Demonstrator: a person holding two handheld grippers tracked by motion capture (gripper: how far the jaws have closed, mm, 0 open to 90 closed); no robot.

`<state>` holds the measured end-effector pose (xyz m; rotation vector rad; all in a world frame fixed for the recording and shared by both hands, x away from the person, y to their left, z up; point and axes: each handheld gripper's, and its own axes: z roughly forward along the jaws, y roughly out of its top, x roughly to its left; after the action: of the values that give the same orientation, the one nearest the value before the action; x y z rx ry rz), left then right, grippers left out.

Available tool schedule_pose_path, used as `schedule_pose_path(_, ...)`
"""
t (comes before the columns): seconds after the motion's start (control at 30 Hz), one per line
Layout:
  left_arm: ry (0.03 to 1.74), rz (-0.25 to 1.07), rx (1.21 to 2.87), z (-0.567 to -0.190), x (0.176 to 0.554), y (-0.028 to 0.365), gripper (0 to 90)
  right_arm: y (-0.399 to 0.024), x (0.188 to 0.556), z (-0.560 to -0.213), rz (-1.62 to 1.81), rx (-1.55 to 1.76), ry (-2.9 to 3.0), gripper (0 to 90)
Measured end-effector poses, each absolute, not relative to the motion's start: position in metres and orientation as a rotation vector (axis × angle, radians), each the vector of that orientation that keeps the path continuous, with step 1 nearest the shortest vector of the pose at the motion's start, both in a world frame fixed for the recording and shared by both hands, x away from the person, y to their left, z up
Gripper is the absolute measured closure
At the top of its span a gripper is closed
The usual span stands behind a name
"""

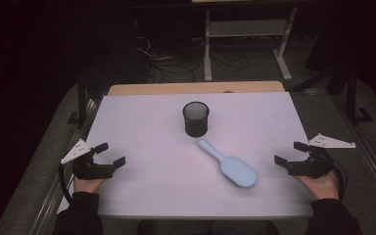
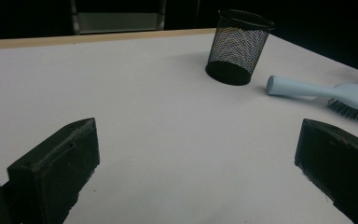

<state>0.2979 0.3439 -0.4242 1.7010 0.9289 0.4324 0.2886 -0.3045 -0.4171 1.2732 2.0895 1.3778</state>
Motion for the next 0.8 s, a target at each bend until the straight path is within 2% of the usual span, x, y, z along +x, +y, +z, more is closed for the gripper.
schedule_pose_path(0.8,0.902,0.419,1.697,-0.4250,0.2968,0.3412,0.0,-0.3029,0.2865,-0.4166,1.392,1.262,2.114,0.0)
